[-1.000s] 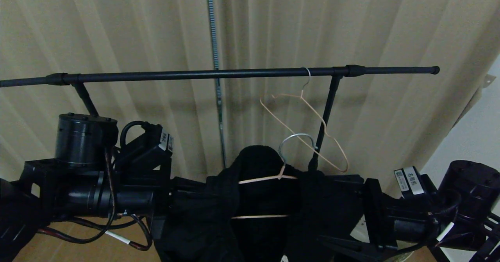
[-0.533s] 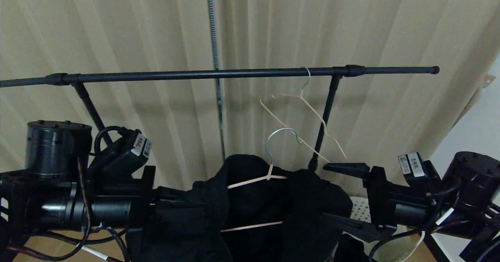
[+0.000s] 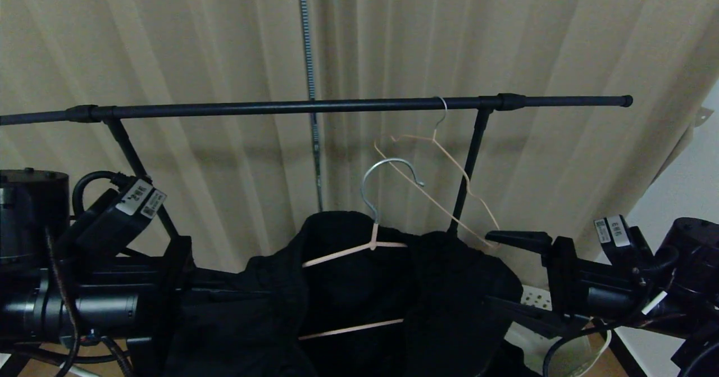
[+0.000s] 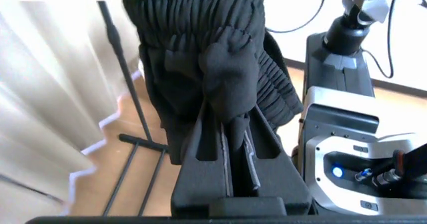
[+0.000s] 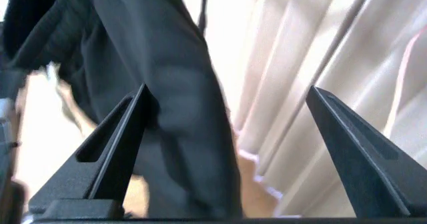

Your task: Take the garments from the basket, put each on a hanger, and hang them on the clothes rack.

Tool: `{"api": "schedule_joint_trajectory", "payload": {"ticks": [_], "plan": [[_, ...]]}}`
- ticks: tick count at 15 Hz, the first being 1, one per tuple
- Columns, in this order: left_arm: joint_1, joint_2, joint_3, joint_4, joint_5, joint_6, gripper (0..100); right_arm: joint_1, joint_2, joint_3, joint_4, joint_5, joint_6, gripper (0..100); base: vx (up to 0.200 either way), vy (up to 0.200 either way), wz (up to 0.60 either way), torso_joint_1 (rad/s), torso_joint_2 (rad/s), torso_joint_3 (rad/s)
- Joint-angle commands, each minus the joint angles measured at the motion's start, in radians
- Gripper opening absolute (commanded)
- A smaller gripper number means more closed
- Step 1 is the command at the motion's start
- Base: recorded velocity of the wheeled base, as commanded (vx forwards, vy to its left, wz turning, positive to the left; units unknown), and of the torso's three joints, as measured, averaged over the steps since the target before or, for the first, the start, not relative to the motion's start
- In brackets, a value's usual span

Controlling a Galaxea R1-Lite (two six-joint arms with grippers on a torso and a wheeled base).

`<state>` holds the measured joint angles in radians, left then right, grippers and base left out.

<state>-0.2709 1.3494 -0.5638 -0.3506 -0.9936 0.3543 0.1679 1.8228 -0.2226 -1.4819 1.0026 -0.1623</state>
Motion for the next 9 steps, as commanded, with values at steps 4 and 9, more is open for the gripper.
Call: {"api": "schedule_joint_trajectory", "payload": {"ticks": [4,9], "plan": [[0.018,-0.033,-0.002,-0.002,-0.007,-0.003,0,-0.039,0.015,0.137,-0.035,0.103,-0.008,100,0.000,0.000,0.00,0.000,0.00,0.000],[0.016,-0.047,-0.007,-0.002,-0.007,-0.023,0,-0.047,0.219,0.147,-0.089,0.117,-0.029,100,0.000,0.000,0.00,0.000,0.00,0.000]]}}
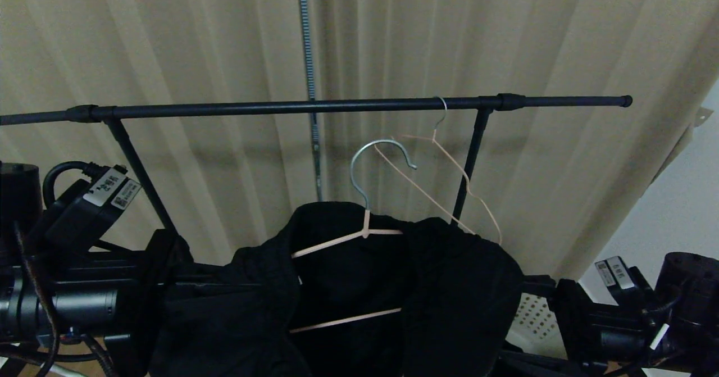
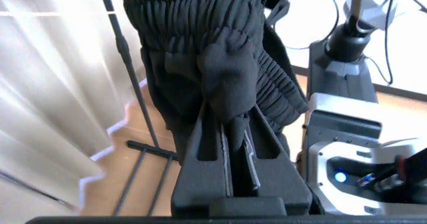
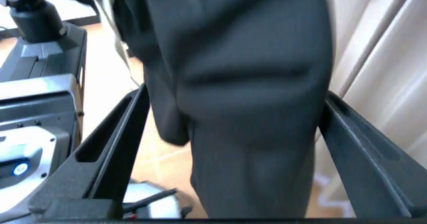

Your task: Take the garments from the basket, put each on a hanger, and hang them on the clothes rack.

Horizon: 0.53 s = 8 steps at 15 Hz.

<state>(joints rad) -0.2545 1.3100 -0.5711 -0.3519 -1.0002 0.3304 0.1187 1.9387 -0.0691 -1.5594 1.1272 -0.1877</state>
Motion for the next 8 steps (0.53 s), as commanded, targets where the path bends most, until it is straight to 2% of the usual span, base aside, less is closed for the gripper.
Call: {"api": "schedule_joint_trajectory", "payload": {"ticks": [1,3,4,6,7,8], "plan": [[0.000,-0.015,0.000,-0.001,0.000,-0.021,0,0.009,0.134,-0.015,-0.011,-0.009,-0.010,100,0.000,0.000,0.00,0.000,0.00,0.000],[0.000,-0.031,0.002,-0.001,0.000,-0.042,0,0.027,0.163,-0.035,-0.011,-0.030,-0.015,100,0.000,0.000,0.00,0.000,0.00,0.000],[0.000,-0.038,0.007,-0.001,0.000,-0.048,0,0.036,0.164,-0.041,-0.011,-0.076,-0.012,100,0.000,0.000,0.00,0.000,0.00,0.000],[-0.002,-0.052,0.007,-0.002,0.000,-0.082,0,0.055,0.169,-0.043,-0.011,-0.115,-0.010,100,0.000,0.000,0.00,0.000,0.00,0.000],[-0.002,-0.060,0.007,-0.002,0.000,-0.100,0,0.055,0.167,-0.046,-0.011,-0.116,-0.010,0,0.000,0.000,0.00,0.000,0.00,0.000],[-0.002,-0.069,0.007,-0.002,0.000,-0.119,0,0.055,0.167,-0.052,-0.011,-0.124,-0.010,0,0.000,0.000,0.00,0.000,0.00,0.000]]}}
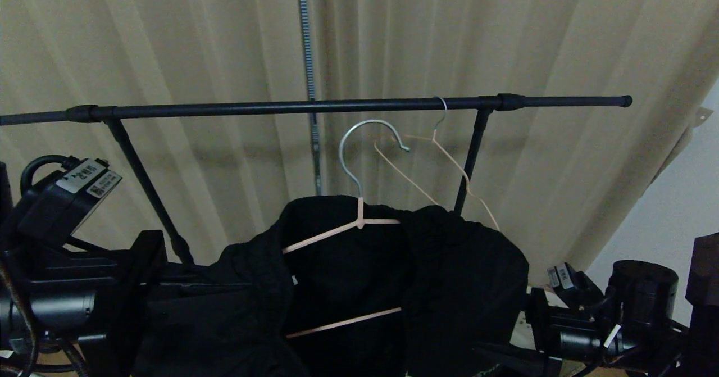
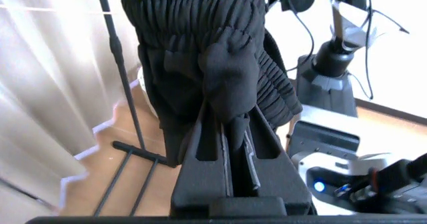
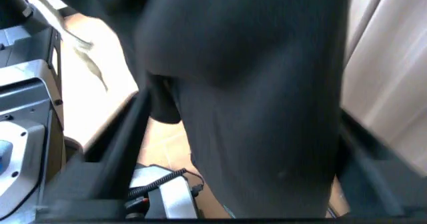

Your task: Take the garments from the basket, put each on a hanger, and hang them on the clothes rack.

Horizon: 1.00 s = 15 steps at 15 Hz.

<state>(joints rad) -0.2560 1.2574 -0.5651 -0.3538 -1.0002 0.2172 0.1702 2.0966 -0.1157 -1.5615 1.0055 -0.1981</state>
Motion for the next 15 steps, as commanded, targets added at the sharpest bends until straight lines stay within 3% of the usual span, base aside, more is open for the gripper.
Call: {"api": "schedule_joint_trajectory", "payload": {"ticks": [1,7,15], "plan": [[0.001,-0.030,0.002,-0.001,0.000,-0.019,0,0.000,0.008,-0.009,-0.009,-0.007,-0.001,0,0.000,0.000,0.00,0.000,0.00,0.000],[0.053,-0.096,0.027,0.001,0.000,-0.070,0,-0.086,-0.001,-0.032,-0.009,-0.007,-0.003,0,0.000,0.000,0.00,0.000,0.00,0.000],[0.093,-0.105,0.057,0.001,0.002,-0.072,0,-0.051,-0.038,-0.002,-0.009,-0.005,0.002,0,0.000,0.000,0.00,0.000,0.00,0.000]]}}
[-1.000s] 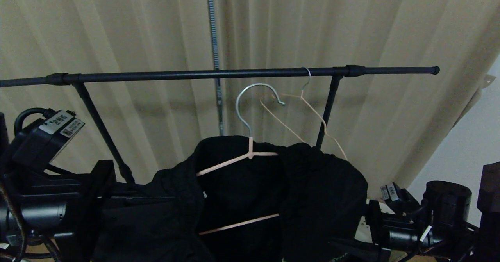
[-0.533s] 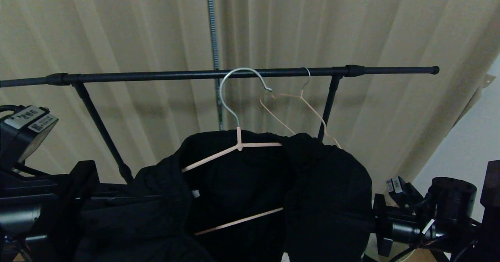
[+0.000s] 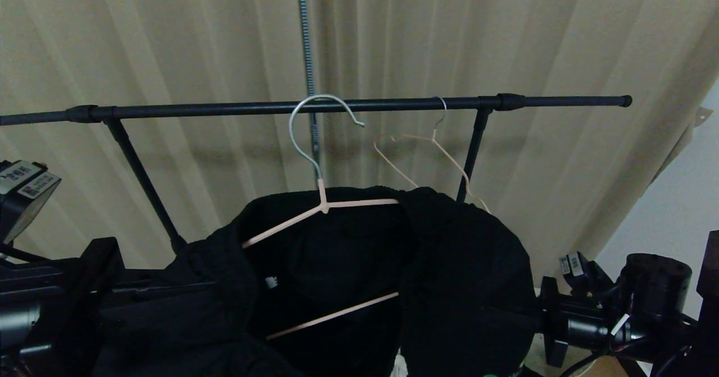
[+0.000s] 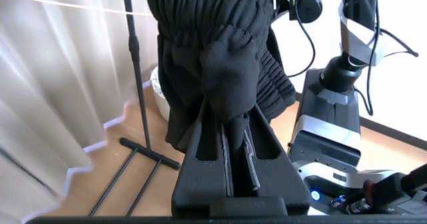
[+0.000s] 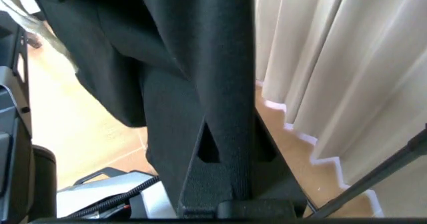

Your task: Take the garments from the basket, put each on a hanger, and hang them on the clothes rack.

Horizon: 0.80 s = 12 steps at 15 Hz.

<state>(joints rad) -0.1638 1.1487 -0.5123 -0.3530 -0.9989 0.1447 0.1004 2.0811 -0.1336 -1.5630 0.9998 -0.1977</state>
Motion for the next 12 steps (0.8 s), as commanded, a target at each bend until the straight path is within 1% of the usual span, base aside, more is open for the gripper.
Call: {"api": "schedule_joint_trajectory", "payload": {"ticks": [1,2,4,7,10,11,12], "plan": [[0.001,0.003,0.011,0.000,0.000,0.000,0,0.031,-0.039,0.031,-0.008,0.000,-0.006,0,0.000,0.000,0.00,0.000,0.00,0.000],[0.007,0.002,0.018,0.000,0.002,0.000,0,0.044,-0.059,0.034,-0.008,-0.001,-0.016,100,0.000,0.000,0.00,0.000,0.00,0.000],[0.049,-0.003,0.028,0.000,0.002,-0.007,0,0.073,-0.091,0.049,-0.008,-0.006,-0.023,100,0.000,0.000,0.00,0.000,0.00,0.000],[0.112,-0.007,0.034,0.002,0.003,-0.008,0,0.070,-0.144,0.042,-0.008,-0.032,-0.025,100,0.000,0.000,0.00,0.000,0.00,0.000],[0.181,-0.007,0.020,0.002,0.019,-0.040,0,0.076,-0.225,0.014,-0.008,-0.156,-0.019,100,0.000,0.000,0.00,0.000,0.00,0.000],[0.185,-0.004,0.015,0.000,0.037,-0.045,0,0.078,-0.236,0.009,-0.008,-0.182,-0.019,100,0.000,0.000,0.00,0.000,0.00,0.000],[0.184,0.008,-0.005,0.000,0.089,-0.056,0,0.094,-0.256,0.005,-0.008,-0.234,-0.017,100,0.000,0.000,0.00,0.000,0.00,0.000]]}}
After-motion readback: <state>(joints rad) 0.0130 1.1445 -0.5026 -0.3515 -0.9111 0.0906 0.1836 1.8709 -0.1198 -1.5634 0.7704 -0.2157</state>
